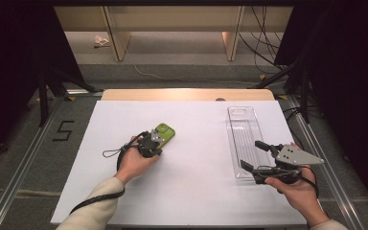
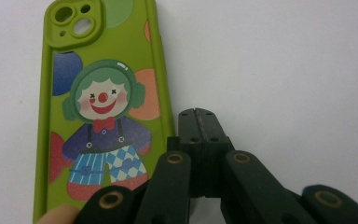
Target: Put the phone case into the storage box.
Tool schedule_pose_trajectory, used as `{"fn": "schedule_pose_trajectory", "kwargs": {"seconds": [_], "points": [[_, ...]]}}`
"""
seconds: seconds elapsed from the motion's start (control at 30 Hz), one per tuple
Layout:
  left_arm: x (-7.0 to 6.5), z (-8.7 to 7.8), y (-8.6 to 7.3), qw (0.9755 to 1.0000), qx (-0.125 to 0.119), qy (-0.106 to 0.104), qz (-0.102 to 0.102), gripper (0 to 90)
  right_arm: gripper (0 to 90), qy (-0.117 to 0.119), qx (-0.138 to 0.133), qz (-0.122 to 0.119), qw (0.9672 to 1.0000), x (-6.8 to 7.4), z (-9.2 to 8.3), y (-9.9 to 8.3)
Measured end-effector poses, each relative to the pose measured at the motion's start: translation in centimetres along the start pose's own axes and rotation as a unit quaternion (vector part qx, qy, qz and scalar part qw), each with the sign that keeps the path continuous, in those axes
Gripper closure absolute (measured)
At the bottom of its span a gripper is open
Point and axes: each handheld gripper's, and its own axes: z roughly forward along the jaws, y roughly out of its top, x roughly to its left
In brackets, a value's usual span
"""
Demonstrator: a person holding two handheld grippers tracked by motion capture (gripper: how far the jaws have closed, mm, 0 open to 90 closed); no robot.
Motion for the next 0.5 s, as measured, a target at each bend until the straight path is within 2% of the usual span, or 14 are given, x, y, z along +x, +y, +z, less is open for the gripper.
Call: {"fn": "schedule_pose_trajectory", "kwargs": {"seconds": [0.13, 0.2, 0.23, 0.37, 0.4, 0.43, 0.5], "points": [[0.0, -0.1, 0.1, 1.0000, 0.002, -0.003, -0.004, 89.0, 17.1, 0.000, -0.001, 0.000, 1.0000, 0.0, 0.0, 0.0], [0.1, -0.3, 0.1, 0.9999, 0.001, -0.013, -0.012, 83.2, 17.1, 0.000, -0.001, 0.001, 1.0000, 0.0, 0.0, 0.0], [0.1, -0.4, 0.2, 0.9998, 0.001, -0.016, -0.012, 83.2, 17.1, 0.000, -0.001, 0.001, 1.0000, 0.0, 0.0, 0.0], [0.2, -1.2, 0.9, 0.9997, -0.009, -0.018, -0.014, 76.4, 17.1, 0.000, 0.001, 0.001, 1.0000, 0.0, 0.0, 0.0], [0.2, -1.5, 1.1, 0.9997, -0.013, -0.014, -0.017, 69.3, 17.1, 0.001, 0.000, 0.004, 1.0000, -0.1, 0.0, 0.0], [0.4, -1.8, 1.4, 0.9995, -0.022, -0.008, -0.020, 69.3, 17.1, 0.001, 0.000, 0.004, 1.0000, -0.1, 0.0, 0.0], [0.8, -2.2, 1.9, 0.9988, -0.035, 0.003, -0.033, 62.0, 17.1, -0.001, 0.000, 0.005, 1.0000, -0.1, 0.0, 0.1]]}}
